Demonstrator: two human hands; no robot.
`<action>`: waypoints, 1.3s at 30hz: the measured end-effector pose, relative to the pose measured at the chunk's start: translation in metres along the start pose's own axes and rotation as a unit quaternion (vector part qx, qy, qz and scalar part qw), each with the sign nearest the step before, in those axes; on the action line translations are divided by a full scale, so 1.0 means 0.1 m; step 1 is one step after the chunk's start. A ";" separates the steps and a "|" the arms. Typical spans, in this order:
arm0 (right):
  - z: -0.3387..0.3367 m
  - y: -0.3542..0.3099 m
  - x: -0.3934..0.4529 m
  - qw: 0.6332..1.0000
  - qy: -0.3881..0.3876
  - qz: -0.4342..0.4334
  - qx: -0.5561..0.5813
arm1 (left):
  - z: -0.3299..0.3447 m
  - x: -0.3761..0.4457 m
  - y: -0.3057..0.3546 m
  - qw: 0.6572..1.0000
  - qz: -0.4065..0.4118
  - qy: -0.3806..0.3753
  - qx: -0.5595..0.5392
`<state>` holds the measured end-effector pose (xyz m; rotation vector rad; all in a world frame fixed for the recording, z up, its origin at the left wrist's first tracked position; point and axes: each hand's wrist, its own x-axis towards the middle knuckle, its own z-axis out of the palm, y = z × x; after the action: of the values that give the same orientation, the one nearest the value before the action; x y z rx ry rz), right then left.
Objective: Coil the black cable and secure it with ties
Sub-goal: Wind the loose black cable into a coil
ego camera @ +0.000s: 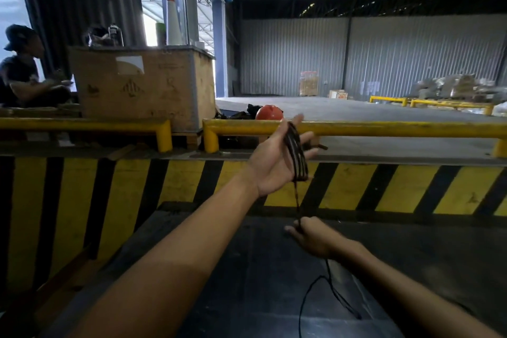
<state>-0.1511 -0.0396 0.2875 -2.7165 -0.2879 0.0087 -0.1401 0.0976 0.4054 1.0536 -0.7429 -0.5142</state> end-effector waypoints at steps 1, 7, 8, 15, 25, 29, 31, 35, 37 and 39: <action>0.04 -0.06 -0.03 1.000 -0.006 -0.016 -0.001 | -0.06 0.02 -0.02 0.998 0.023 0.051 0.034; -0.62 -0.02 -0.14 0.998 -0.017 -0.036 -0.039 | -0.78 -0.24 -0.18 0.780 -0.104 0.197 0.585; -0.80 0.03 -0.17 0.999 0.013 -0.042 -0.030 | -0.88 -0.33 -0.21 0.756 -0.161 0.174 0.610; -1.39 0.27 -0.10 0.980 0.145 -0.085 -0.103 | -0.77 -0.57 -0.21 0.740 -0.251 0.041 0.623; -0.74 0.35 -0.07 0.995 0.103 -0.007 -0.014 | -0.09 -0.53 0.17 0.974 -0.162 -0.140 0.079; -0.20 0.09 -0.13 0.998 -0.014 -0.057 0.013 | 0.03 -0.28 0.44 0.998 0.054 0.025 0.017; -0.16 0.08 -0.18 0.996 -0.031 -0.087 0.005 | -0.07 -0.22 0.45 0.983 0.112 0.105 0.105; -0.51 0.24 -0.22 0.997 -0.015 -0.067 0.017 | -0.41 -0.31 0.40 0.824 0.094 0.213 0.516; -0.77 0.34 -0.26 0.995 0.049 -0.075 0.036 | -0.59 -0.42 0.32 0.743 -0.053 0.194 0.639; -1.05 0.41 -0.32 0.983 0.130 -0.099 0.081 | -0.70 -0.55 0.20 0.652 -0.227 0.117 0.714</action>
<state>-0.1694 -0.1246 0.3669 -2.4808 -0.4550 -0.3604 -0.1230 0.1852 0.3864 2.8022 -0.5562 -0.0807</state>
